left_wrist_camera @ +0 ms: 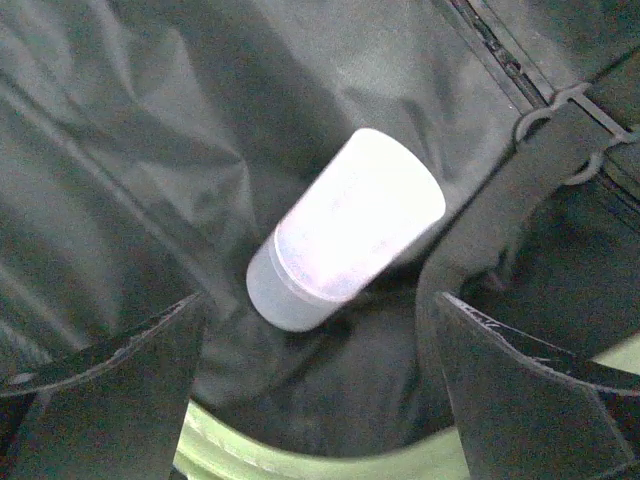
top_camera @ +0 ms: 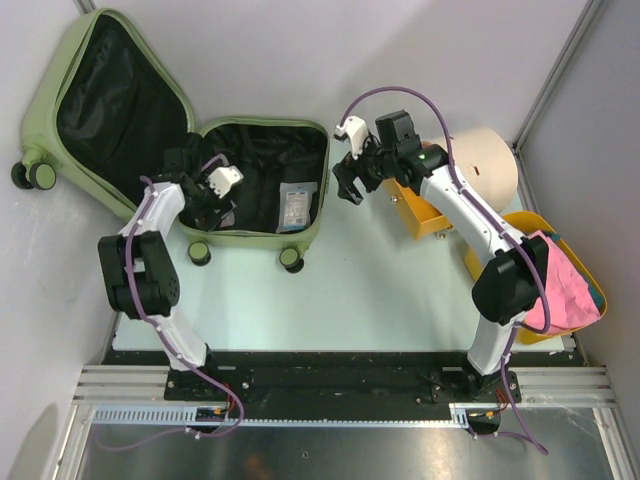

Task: Open, take out, and arrange the luggage

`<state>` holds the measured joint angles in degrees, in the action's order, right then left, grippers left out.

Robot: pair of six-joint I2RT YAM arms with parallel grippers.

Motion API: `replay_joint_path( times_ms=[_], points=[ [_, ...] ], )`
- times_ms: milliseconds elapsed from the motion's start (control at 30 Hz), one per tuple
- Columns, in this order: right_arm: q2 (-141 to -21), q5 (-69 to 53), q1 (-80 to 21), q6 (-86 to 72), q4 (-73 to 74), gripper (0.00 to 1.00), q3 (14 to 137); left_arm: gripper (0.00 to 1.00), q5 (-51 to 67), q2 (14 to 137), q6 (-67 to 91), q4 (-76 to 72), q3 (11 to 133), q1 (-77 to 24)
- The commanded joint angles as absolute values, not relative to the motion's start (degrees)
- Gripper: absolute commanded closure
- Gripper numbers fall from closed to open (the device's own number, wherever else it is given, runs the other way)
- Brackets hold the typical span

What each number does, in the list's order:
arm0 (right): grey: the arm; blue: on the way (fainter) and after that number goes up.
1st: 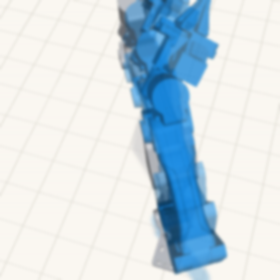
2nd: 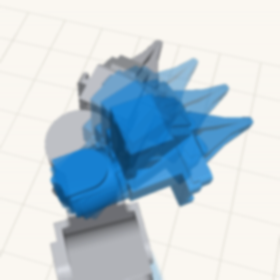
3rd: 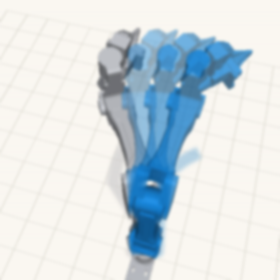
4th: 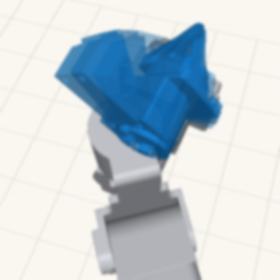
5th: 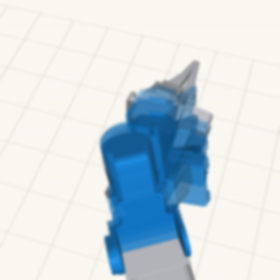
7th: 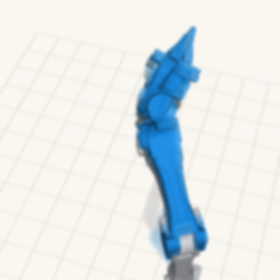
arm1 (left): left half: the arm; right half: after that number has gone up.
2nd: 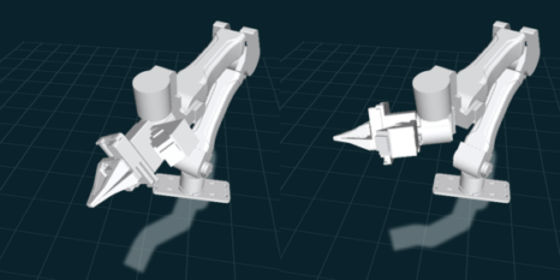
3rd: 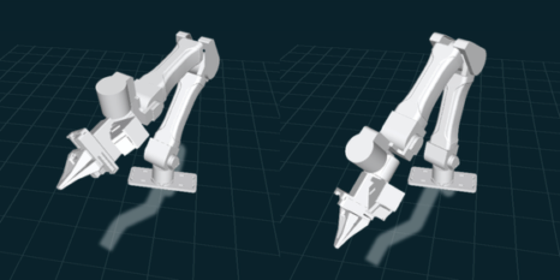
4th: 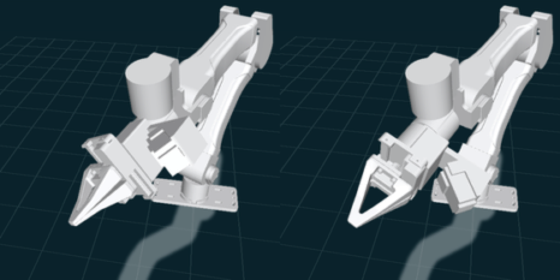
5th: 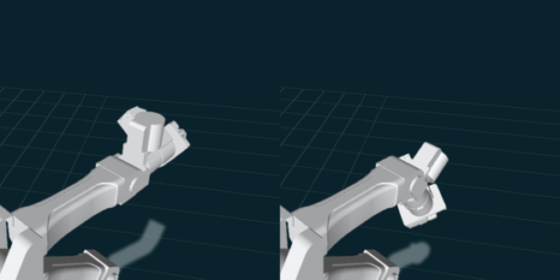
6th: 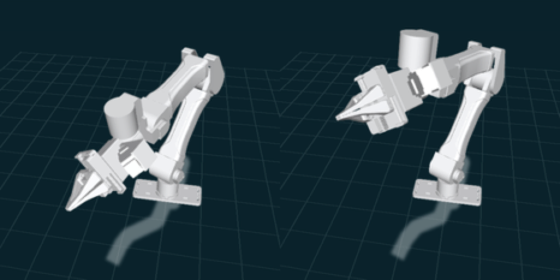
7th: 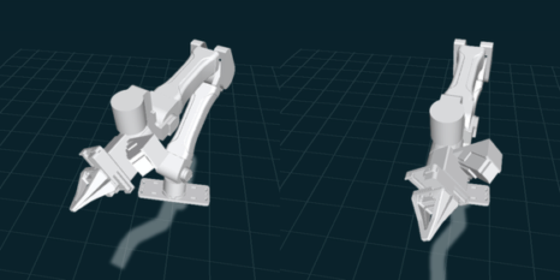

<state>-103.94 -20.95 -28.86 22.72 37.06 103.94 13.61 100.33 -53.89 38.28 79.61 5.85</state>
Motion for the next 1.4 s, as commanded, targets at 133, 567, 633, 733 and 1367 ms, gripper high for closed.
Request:
replay_joint_path(
  times_ms=[133, 567, 633, 733, 1367],
  points=[
    [-103.89, -21.8, -29.27, 22.68, 38.23, 0.1, 106.0, 0.08, 15.11, 111.16, -63.64, 40.17, 86.02, 6.15],
    [-103.01, -22.5, -28.83, 20.92, 37.27, 0.11, 106.17, 0.65, 31.61, 111.19, -50.38, 40.17, 98.17, 5.98],
    [-102.83, -24.16, -28.3, 17.94, 35.51, 0.1, 106.08, 0.76, 35.49, 107.77, -42.22, 40.08, 100.01, 6.06],
    [-102.57, -29.15, -27.51, 11.2, 30.78, 0.11, 106.08, 0.82, 46.55, 104.86, -25.98, 40.08, 103.44, 5.89],
    [-99.49, -26.81, -37.53, -22.32, -5.89, 0.1, 92.11, 0.82, 39.29, 82.27, 47.55, 0.79, 77.08, -7.03]
  ],
)
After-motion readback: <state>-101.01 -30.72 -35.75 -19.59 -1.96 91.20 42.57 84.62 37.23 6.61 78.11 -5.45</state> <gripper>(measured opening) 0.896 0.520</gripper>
